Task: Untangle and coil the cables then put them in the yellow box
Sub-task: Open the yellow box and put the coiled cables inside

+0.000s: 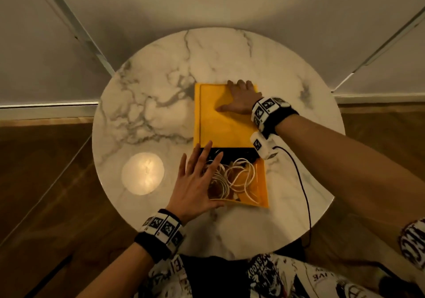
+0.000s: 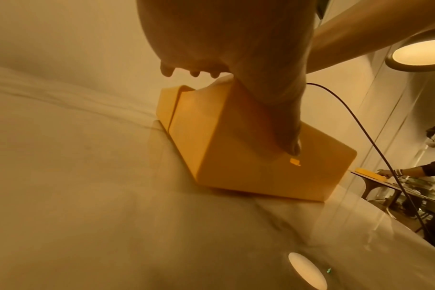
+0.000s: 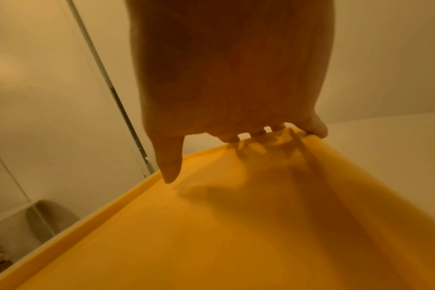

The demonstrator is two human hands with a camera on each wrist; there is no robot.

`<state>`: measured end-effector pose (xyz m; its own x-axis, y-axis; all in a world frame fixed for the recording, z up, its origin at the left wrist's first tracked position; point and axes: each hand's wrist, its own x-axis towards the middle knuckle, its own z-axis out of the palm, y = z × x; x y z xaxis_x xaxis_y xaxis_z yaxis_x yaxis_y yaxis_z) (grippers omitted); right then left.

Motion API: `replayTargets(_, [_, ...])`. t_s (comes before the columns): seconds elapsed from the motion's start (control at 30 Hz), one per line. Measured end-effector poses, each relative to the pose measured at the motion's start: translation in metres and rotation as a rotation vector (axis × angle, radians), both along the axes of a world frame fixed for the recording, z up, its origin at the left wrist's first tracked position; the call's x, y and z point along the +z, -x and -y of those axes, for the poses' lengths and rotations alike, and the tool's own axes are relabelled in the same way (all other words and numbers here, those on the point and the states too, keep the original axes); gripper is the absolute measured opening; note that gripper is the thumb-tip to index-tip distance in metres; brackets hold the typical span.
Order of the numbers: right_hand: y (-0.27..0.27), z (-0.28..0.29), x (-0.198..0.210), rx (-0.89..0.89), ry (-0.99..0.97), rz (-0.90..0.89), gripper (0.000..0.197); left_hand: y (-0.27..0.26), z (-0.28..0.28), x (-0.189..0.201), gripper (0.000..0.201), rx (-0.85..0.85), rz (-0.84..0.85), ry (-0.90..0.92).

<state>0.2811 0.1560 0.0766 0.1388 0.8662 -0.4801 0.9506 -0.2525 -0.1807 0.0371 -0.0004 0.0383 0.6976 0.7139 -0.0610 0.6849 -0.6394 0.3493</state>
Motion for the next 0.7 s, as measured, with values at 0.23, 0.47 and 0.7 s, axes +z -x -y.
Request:
replayTargets(0.23, [0.0, 0.002, 0.005, -0.039, 0.0, -0.037, 0.101, 0.002, -0.008, -0.007, 0.111, 0.005, -0.002, -0.014])
replayTargets(0.47, [-0.005, 0.012, 0.008, -0.08, 0.003, -0.052, 0.097, 0.003, -0.027, -0.016, 0.103, -0.022, 0.001, -0.064])
replayTargets(0.7, [0.004, 0.013, 0.009, -0.118, -0.043, -0.08, 0.091, -0.003, -0.03, -0.018, 0.091, 0.011, 0.005, -0.12])
